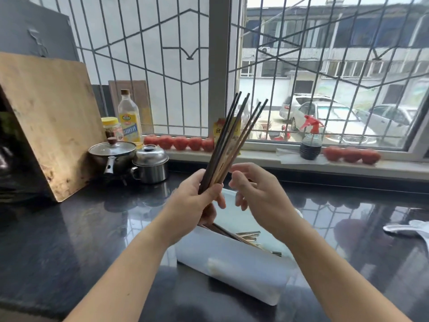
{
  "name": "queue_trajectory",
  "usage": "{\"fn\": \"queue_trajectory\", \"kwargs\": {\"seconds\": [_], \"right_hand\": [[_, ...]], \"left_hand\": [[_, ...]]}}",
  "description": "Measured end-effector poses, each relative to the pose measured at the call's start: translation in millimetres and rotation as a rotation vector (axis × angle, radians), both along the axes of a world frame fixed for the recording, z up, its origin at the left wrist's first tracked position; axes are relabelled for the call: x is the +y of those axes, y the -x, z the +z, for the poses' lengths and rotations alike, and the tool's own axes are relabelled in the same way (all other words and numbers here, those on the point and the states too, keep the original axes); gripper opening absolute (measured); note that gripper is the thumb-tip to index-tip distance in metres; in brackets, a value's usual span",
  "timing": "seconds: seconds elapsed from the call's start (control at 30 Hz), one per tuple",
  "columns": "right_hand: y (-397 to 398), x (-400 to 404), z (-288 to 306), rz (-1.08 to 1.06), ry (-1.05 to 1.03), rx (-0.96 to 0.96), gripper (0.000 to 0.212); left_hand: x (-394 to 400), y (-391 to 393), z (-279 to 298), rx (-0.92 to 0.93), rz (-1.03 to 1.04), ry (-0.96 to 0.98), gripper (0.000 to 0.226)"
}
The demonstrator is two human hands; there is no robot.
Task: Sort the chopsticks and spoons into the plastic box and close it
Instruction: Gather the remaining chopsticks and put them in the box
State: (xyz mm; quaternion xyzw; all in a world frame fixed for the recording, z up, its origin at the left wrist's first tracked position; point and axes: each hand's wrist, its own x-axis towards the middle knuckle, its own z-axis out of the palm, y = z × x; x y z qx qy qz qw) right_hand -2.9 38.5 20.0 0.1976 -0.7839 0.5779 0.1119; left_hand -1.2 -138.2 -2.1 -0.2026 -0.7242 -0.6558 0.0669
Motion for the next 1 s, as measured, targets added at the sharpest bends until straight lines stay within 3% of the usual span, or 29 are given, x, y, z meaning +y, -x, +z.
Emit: {"fn": "queue_trajectory", "kwargs": {"seconds": [0.23,0.33,0.43,0.5,0.63,0.73,1.0], "right_hand": [[2,5,-8,0.014,0.046,0.064,0.014],[0,7,-5,-0.042,0.233,0.043,0.017],[0,17,-3,-0.204,0.445,0.017,0.023],[3,20,-7,-0.285,0.292,0.026,0.022],[9,6,-22,-0.308,-0.454,0.017,0.022],[7,0,-31,-0.293,-0.821,0.02,0.023],[15,3,-42,-0.213,-1.166,-0.131,0.006]], "left_hand": [[3,2,-1,-0.005,-0.071,0.12,0.008],[3,2,-1,-0.028,0.062,0.022,0.01],[1,8,-1,-0.062,0.241,-0.202,0.014],[0,9,-1,-0.085,0.299,-0.349,0.014],[3,7,0,-0.094,0.335,-0.469,0.01],[2,8,1,-0.08,0.381,-0.551,0.011],[1,10,1,-0.14,0.355,-0.451,0.012]]}}
